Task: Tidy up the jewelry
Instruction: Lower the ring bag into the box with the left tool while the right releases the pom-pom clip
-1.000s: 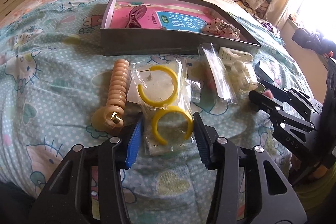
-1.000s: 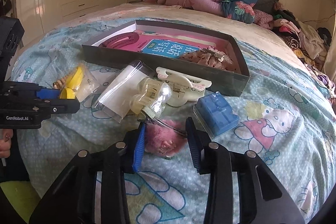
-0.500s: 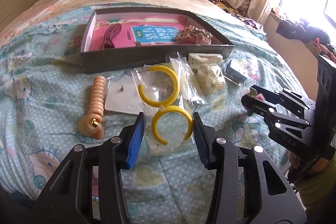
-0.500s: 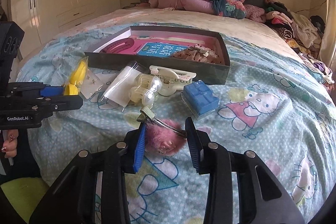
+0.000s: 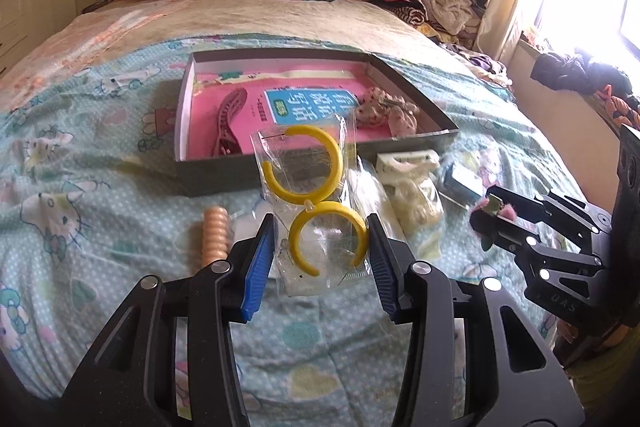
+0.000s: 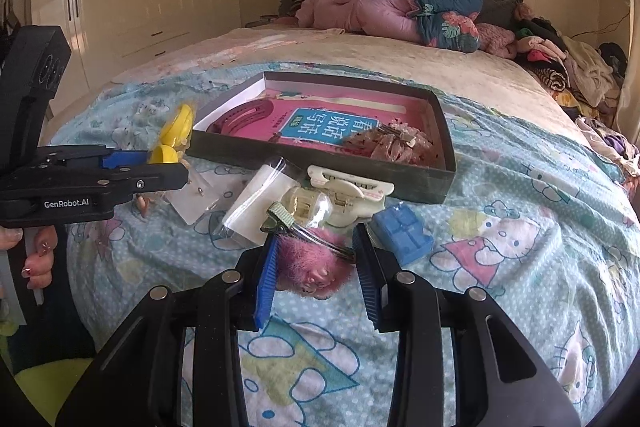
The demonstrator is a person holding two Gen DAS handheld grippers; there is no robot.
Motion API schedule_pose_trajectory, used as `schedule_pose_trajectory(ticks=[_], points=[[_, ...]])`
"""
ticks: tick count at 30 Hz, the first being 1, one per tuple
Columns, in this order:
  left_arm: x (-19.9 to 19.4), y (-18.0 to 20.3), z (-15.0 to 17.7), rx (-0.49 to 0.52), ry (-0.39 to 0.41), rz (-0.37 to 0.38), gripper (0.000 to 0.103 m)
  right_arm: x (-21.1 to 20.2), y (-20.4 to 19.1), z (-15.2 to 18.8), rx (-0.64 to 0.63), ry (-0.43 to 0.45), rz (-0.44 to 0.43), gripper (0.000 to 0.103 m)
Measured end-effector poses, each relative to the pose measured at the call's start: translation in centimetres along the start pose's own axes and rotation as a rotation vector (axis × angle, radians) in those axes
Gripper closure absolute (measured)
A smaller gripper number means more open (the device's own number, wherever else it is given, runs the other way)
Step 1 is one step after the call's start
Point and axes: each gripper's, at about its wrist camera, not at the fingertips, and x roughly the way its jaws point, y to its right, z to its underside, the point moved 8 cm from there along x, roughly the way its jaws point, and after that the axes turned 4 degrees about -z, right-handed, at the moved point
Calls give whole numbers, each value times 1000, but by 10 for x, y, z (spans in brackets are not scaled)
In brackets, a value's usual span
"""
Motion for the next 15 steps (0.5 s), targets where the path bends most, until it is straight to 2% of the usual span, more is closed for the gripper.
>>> schedule_pose_trajectory(ticks=[15], points=[[25, -29, -46, -24, 38, -52, 67, 33, 11, -48, -12, 26, 6, 69]])
